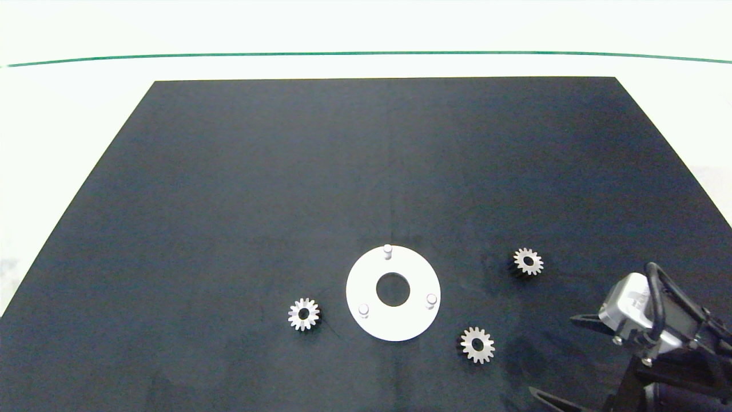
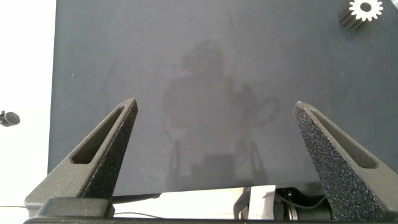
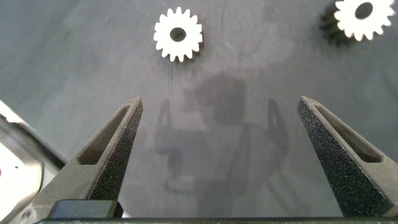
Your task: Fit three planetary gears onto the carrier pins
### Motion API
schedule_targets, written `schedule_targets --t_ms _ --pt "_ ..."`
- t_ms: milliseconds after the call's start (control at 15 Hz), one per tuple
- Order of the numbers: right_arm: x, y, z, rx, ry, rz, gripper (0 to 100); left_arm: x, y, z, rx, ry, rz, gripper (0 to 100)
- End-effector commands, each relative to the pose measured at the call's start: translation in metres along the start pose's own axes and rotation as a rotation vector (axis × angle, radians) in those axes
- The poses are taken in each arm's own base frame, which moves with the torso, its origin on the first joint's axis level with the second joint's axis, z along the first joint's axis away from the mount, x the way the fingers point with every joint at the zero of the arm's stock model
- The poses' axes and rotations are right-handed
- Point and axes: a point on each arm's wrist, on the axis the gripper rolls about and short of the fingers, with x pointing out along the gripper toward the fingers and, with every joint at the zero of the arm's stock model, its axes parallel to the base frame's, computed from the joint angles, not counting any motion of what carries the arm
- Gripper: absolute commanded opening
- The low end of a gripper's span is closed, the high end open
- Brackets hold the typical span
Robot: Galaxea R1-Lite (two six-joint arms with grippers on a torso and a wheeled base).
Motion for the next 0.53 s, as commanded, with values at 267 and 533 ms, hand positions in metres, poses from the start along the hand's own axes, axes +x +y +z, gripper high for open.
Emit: schedule_targets --t_ms 267,533 --pt "0.040 0.015 0.003 -0.039 0.085 0.061 100 0.000 0.000 0.000 0.002 0.004 -0.002 100" --pt "0.057 0.026 0.010 -0.028 0.043 0.080 100 0.000 0.000 0.000 0.002 0.001 -0.004 100"
